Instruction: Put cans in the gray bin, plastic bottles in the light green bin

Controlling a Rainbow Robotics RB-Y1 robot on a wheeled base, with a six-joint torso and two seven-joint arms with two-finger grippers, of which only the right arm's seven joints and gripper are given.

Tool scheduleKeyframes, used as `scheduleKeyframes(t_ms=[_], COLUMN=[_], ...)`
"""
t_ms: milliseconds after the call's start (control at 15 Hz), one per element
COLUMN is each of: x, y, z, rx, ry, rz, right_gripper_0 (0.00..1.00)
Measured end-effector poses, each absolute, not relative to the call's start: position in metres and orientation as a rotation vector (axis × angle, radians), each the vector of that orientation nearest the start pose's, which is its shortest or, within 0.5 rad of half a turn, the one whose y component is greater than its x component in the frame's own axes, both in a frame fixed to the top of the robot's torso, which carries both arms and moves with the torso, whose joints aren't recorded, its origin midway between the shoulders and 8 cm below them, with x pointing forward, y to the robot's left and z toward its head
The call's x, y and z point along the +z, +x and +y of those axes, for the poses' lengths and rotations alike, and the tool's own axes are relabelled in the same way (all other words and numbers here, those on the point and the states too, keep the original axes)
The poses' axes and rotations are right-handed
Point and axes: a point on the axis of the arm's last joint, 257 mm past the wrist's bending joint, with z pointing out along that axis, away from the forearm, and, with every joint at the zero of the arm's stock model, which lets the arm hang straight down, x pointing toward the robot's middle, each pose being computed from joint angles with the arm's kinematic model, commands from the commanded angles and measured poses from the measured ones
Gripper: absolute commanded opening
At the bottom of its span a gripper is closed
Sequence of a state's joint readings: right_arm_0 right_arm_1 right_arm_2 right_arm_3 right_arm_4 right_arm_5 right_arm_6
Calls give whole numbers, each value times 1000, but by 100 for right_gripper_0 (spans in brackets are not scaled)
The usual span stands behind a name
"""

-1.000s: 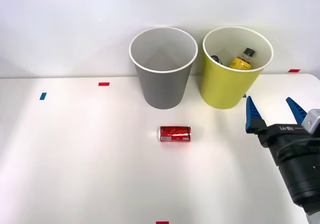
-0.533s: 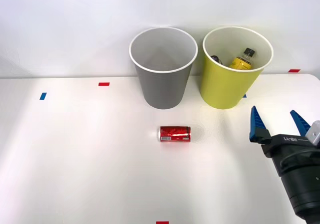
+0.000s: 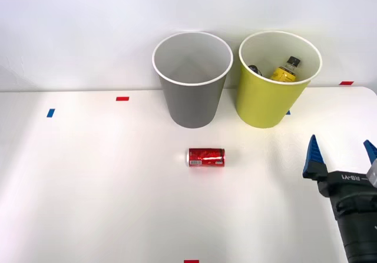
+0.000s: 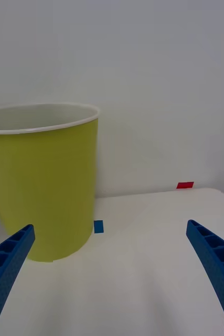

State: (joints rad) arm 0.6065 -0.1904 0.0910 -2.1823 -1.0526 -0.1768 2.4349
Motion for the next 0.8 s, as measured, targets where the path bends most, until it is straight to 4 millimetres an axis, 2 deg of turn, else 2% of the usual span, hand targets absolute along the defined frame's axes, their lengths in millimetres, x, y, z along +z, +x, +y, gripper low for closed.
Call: scheduleKeyframes(t_ms=[200, 467, 800], x=[-181, -221, -250], y=[361, 333, 289], z=[-311, -300, -290], rx=[-192, -202, -149], ry=[97, 30, -15], rz=[1404, 1423, 1495], right_gripper_0=[100, 100, 100])
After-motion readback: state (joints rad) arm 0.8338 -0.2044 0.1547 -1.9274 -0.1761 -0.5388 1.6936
